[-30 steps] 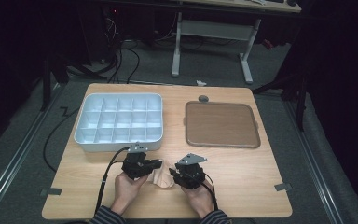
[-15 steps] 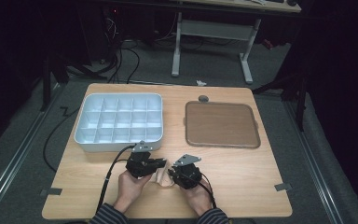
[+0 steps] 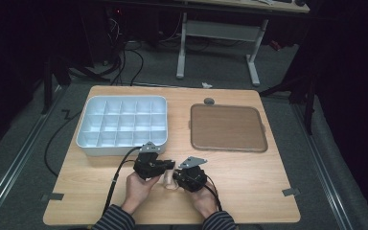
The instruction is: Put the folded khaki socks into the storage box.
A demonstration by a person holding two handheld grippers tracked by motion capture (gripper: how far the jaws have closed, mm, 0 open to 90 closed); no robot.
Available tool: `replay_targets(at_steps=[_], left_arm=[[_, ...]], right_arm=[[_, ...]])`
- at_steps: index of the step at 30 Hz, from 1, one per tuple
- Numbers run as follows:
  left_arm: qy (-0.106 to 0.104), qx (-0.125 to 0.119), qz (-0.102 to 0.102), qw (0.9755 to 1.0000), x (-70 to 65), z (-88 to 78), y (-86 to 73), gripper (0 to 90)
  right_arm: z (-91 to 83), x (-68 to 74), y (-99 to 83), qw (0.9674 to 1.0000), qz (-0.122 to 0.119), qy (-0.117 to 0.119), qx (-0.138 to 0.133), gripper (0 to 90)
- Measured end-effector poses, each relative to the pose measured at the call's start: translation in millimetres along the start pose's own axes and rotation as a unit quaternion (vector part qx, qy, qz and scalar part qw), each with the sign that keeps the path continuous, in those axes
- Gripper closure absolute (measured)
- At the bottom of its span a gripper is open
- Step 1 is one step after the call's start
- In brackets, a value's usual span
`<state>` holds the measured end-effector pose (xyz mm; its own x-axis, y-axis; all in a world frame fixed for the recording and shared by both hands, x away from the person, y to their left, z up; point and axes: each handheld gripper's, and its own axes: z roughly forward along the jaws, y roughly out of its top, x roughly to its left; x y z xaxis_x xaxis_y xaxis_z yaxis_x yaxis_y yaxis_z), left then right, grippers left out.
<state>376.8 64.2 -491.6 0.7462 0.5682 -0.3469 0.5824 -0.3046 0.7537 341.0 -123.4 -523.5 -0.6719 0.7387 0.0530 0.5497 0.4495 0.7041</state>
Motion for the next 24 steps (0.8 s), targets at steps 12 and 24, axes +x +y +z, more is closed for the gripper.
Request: replay_targets(at_steps=[12, 24], left_arm=[[0.006, 0.001, -0.004, 1.0, 7.5, 7.9, -1.3, 85.0], [0.013, 0.021, 0.005, 0.9997, 6.9, 17.9, -4.9, 84.7]], right_arm=[[6.3, -2.1, 7.1, 1.0, -0.004, 0.008, 0.004, 78.0], [-2.4, 0.1, 1.3, 1.0, 0.004, -0.005, 0.0, 71.4]])
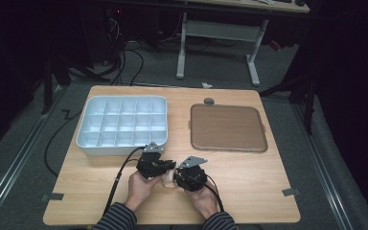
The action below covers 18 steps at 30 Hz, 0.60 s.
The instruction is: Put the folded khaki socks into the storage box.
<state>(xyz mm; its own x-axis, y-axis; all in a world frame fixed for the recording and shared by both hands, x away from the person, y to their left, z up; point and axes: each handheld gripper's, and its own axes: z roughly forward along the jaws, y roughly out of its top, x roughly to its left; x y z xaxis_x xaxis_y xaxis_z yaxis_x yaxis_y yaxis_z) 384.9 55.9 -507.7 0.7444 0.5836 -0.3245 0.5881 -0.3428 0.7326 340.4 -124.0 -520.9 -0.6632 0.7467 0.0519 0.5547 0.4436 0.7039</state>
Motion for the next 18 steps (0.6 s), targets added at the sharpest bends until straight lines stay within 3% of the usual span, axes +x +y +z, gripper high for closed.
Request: replay_targets(at_steps=[5, 11, 18], left_arm=[[0.002, 0.002, 0.003, 1.0, -0.9, 4.0, -1.1, 84.8], [0.005, 0.004, 0.006, 1.0, -0.9, 6.3, -2.1, 84.7], [0.008, 0.008, 0.013, 0.9998, -2.2, 6.5, -2.9, 84.7]], right_arm=[[-16.2, 2.0, -7.6, 0.9999, 0.007, 0.003, -0.014, 71.4], [-37.7, 11.1, -11.3, 0.9993, -0.002, 0.011, -0.036, 71.5], [-38.9, 22.8, -4.4, 0.9988, -0.014, 0.023, -0.041, 69.1]])
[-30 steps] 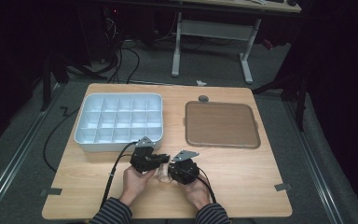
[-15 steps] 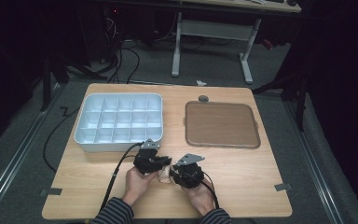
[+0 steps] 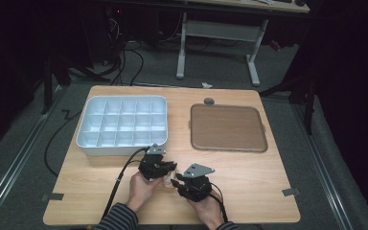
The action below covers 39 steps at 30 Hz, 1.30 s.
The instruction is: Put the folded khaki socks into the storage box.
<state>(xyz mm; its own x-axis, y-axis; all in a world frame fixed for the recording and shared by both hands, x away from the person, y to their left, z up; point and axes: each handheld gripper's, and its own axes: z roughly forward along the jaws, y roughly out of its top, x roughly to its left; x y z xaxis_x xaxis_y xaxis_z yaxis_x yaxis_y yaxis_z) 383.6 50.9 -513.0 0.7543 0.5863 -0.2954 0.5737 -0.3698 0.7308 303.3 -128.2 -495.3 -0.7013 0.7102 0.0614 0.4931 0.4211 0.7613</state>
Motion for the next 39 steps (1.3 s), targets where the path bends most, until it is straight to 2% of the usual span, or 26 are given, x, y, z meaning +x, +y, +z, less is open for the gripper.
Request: replay_targets(at_steps=[6, 11, 13, 26, 29, 33, 39], left_arm=[[0.001, 0.0, 0.004, 1.0, 0.1, 0.3, -0.9, 84.7], [-0.003, -0.001, 0.001, 1.0, 1.3, 0.3, -1.2, 84.8], [-0.005, -0.001, 0.001, 1.0, 3.4, -0.2, -1.1, 84.8], [-0.008, -0.001, 0.005, 1.0, 5.8, 1.0, -1.6, 85.0], [-0.006, -0.002, 0.011, 0.9999, 6.3, 2.6, -2.3, 85.1], [-0.009, -0.001, 0.006, 0.9999, 8.6, 4.5, -2.6, 85.2], [-0.006, -0.001, 0.014, 0.9999, 8.7, 6.1, -3.3, 85.4]], right_arm=[[11.2, 3.2, 2.4, 0.9999, -0.004, 0.0, 0.013, 69.8], [16.4, 0.4, -3.3, 0.9996, -0.005, -0.001, 0.027, 82.9], [16.5, -0.8, -6.5, 0.9995, -0.005, -0.003, 0.031, 84.4], [17.0, 0.3, -15.0, 0.9985, -0.025, -0.023, 0.044, 86.0], [17.2, 0.0, -15.8, 0.9982, -0.027, -0.023, 0.048, 86.1], [18.4, -0.8, -17.9, 0.9981, -0.026, -0.025, 0.05, 86.3], [20.8, -1.7, -19.2, 0.9979, -0.023, -0.021, 0.056, 86.4]])
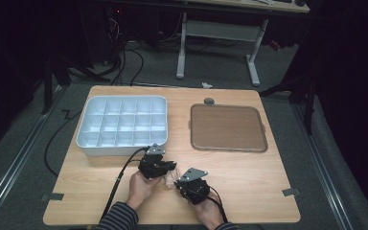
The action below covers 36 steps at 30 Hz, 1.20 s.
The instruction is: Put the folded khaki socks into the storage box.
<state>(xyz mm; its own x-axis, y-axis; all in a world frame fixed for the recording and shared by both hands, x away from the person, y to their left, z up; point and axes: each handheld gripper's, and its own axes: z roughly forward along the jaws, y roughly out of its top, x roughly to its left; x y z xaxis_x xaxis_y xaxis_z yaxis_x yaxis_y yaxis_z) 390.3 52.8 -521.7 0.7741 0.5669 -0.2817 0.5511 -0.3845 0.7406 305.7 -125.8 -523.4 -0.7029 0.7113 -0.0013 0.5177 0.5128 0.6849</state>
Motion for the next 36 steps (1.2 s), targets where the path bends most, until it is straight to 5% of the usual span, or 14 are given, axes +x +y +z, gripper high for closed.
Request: replay_targets(at_steps=[3, 10, 17, 21, 30, 36], left_arm=[[0.004, 0.0, 0.011, 0.9999, -0.9, 0.9, 0.0, 85.5], [0.002, 0.006, 0.007, 1.0, -2.4, -1.1, 3.5, 83.7], [-0.001, -0.006, 0.016, 0.9999, -9.7, -16.3, 6.2, 67.1], [0.022, -0.006, 0.02, 0.9995, -14.3, -24.5, 3.5, 61.0], [0.05, 0.005, -0.02, 0.9985, -15.2, -28.2, -21.9, 46.4], [0.081, 0.025, -0.024, 0.9961, -20.6, -19.3, -25.4, 46.8]], right_arm=[[0.9, 0.7, -0.5, 0.9999, -0.015, -0.005, 0.004, 86.5], [1.2, -3.0, -0.4, 1.0, 0.0, 0.008, 0.002, 86.2], [3.1, -3.7, 0.8, 0.9997, 0.018, 0.018, -0.004, 85.8], [3.0, -4.0, 1.3, 0.9997, 0.017, 0.019, -0.003, 85.7], [2.8, -4.2, 2.1, 0.9998, 0.014, 0.017, -0.001, 85.5], [3.8, -4.1, 2.2, 0.9997, 0.016, 0.018, -0.002, 85.5]])
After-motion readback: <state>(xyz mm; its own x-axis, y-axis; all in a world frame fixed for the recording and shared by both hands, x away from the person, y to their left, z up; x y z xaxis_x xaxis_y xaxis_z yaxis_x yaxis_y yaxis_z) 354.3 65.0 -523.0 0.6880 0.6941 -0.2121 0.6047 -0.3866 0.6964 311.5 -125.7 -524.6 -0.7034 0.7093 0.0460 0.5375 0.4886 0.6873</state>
